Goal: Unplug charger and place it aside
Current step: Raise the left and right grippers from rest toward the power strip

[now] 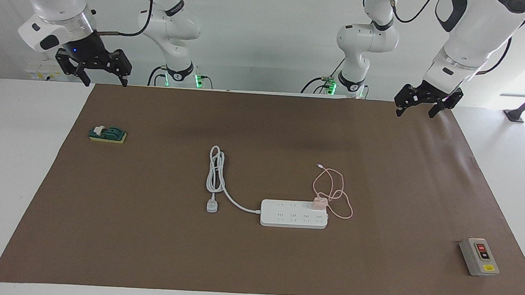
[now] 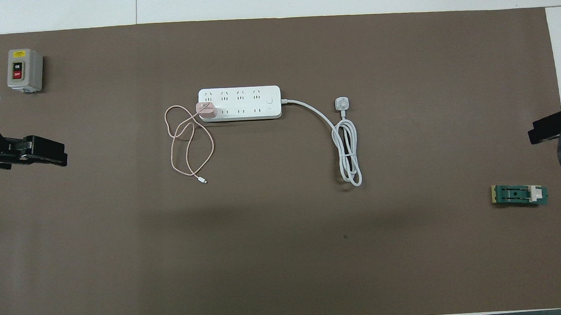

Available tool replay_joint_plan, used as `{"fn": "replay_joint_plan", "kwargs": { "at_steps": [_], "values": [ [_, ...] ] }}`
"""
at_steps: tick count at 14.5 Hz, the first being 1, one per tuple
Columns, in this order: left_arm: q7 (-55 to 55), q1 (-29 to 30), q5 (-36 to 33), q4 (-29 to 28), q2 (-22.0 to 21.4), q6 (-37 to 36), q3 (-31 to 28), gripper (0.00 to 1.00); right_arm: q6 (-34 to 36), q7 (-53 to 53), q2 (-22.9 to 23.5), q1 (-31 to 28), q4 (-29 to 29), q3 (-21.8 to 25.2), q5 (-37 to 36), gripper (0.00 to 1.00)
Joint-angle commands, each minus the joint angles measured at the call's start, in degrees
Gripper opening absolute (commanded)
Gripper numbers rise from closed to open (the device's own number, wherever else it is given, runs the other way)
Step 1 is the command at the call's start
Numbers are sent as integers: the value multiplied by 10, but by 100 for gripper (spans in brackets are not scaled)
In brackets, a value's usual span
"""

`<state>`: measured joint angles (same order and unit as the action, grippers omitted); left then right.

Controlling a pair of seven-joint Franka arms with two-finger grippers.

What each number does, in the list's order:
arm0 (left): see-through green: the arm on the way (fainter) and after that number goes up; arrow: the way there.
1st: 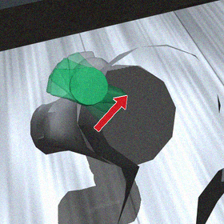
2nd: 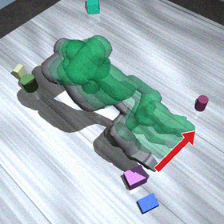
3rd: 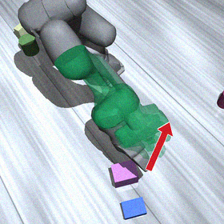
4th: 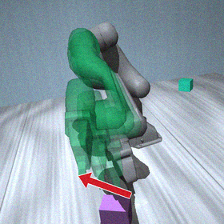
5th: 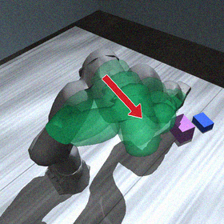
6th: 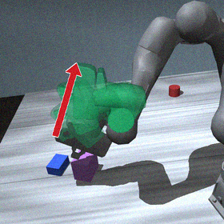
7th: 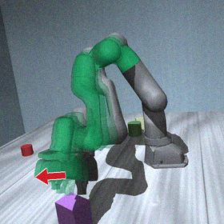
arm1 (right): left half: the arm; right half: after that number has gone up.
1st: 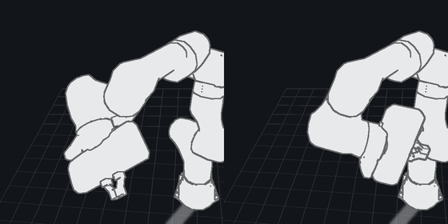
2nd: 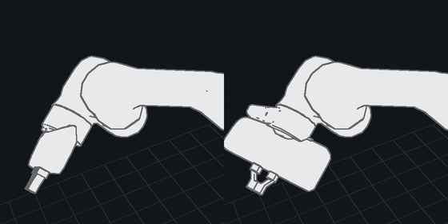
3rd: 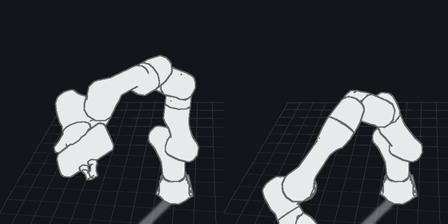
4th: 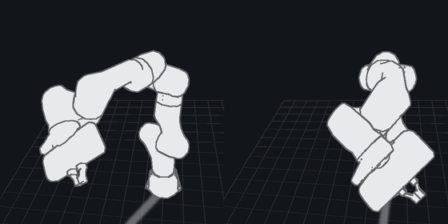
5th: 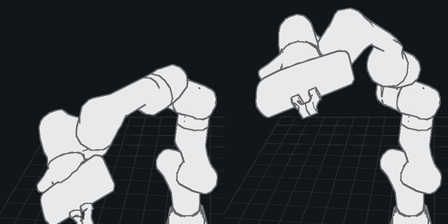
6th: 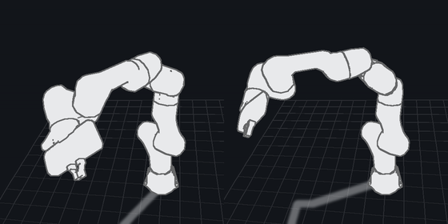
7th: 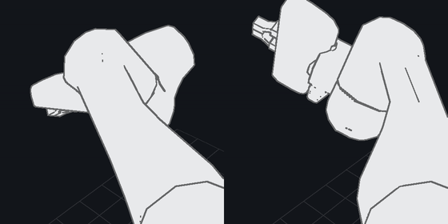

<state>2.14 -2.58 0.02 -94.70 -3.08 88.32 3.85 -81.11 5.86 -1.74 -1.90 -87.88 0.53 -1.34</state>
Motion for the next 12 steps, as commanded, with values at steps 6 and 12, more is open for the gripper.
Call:
{"fn": "replay_joint_plan", "kwargs": {
  "at_steps": [6,12],
  "values": [
    [8,-4,-2,5,4,9,-3,100,-3,1,-14,-9,-16,-4,10,100],
    [369,-4,1,-15,23,154,19,100,-23,-11,-21,-4,-39,-4,10,100]
  ]
}}
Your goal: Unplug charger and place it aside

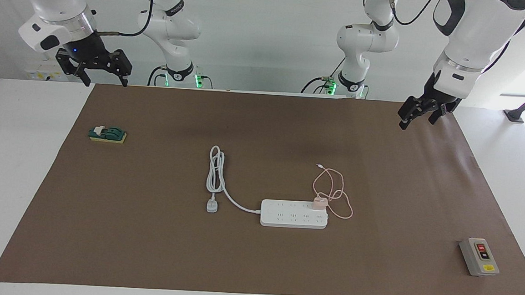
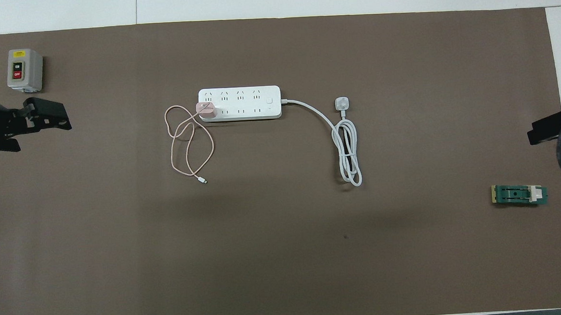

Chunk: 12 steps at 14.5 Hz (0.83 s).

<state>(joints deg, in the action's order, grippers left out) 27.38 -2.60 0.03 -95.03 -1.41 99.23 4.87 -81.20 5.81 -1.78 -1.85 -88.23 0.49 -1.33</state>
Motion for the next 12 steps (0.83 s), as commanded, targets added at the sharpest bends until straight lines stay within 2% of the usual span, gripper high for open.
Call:
{"fn": "replay_joint_plan", "kwargs": {
  "at_steps": [1,3,6,8,10,11,12],
  "values": [
    [149,-4,1,-21,5,57,15,100,-36,-32,-21,-3,-45,-6,12,100],
    [204,-4,1,-27,8,59,21,100,-54,-80,-17,-2,-62,-10,30,100],
    [291,-10,-7,-24,48,66,21,100,-98,-175,-16,27,-103,-12,71,100],
    [370,-23,-24,-11,81,84,22,100,-121,-251,9,47,-107,-12,93,100],
    [474,-37,-25,16,128,100,24,100,-155,-326,47,69,-104,-12,120,100],
    [560,-53,-26,49,178,120,36,100,-193,-401,73,95,-104,-12,149,100],
    [597,-71,-40,63,201,131,38,100,-219,-454,92,108,-103,-12,171,100]
  ]
}}
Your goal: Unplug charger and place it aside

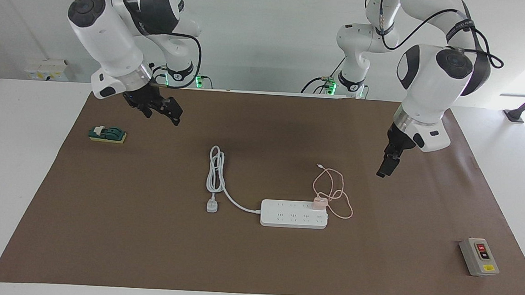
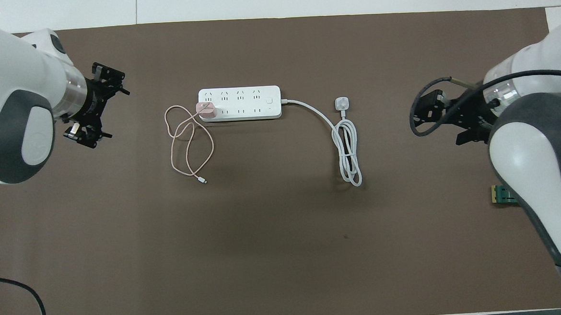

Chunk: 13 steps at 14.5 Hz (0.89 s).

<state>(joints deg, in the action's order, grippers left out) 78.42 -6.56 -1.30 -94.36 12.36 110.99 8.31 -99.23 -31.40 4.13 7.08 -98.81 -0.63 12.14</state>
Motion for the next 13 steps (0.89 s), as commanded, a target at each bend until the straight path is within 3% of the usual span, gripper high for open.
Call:
{"fn": "replay_joint_plan", "kwargs": {
  "at_steps": [1,4,6,9,13],
  "values": [
    [113,-46,-58,63,80,16,5,100,-62,-120,47,29,4,-1,60,100],
    [255,-59,-87,101,123,12,7,100,-133,-205,90,60,8,-1,115,100],
    [277,-60,-84,115,137,5,7,100,-163,-265,130,73,32,-1,155,100],
    [293,-60,-60,114,151,6,10,100,-165,-341,226,87,119,-1,186,100],
    [308,-71,-34,115,166,12,10,100,-221,-384,280,103,143,0,254,100]
  ]
}}
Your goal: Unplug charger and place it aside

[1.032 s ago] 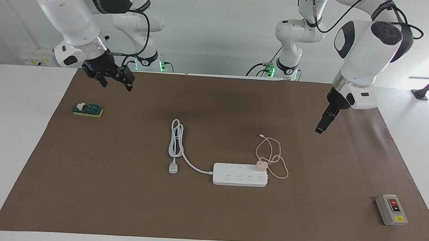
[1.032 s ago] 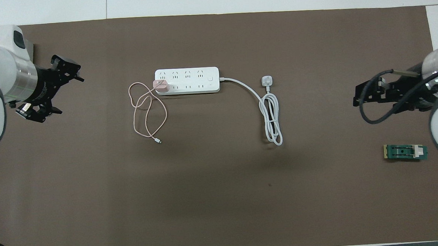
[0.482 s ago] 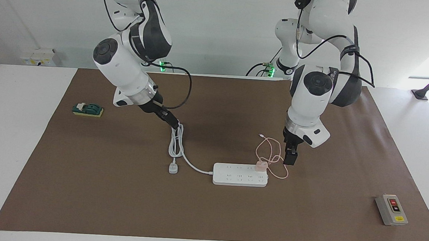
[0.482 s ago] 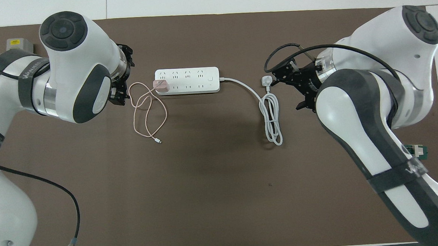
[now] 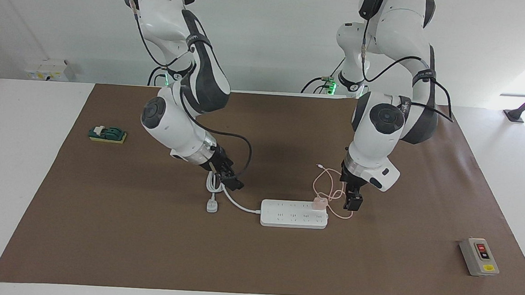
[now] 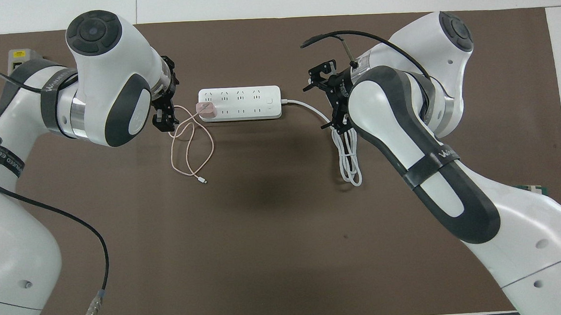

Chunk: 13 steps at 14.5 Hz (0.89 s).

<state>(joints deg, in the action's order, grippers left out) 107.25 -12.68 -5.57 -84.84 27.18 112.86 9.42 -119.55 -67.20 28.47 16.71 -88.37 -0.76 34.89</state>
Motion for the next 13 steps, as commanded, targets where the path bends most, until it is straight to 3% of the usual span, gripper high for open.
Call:
{"fn": "replay_joint_plan", "kwargs": {
  "at_steps": [1,7,13],
  "values": [
    [22,-11,9,20,21,-7,-1,100,-32,-43,56,17,61,1,28,100],
    [45,-30,13,35,51,-6,8,100,-47,-152,205,23,224,-2,76,100],
    [51,-39,11,49,77,-7,8,100,-42,-172,268,6,267,-64,91,100]
  ]
}}
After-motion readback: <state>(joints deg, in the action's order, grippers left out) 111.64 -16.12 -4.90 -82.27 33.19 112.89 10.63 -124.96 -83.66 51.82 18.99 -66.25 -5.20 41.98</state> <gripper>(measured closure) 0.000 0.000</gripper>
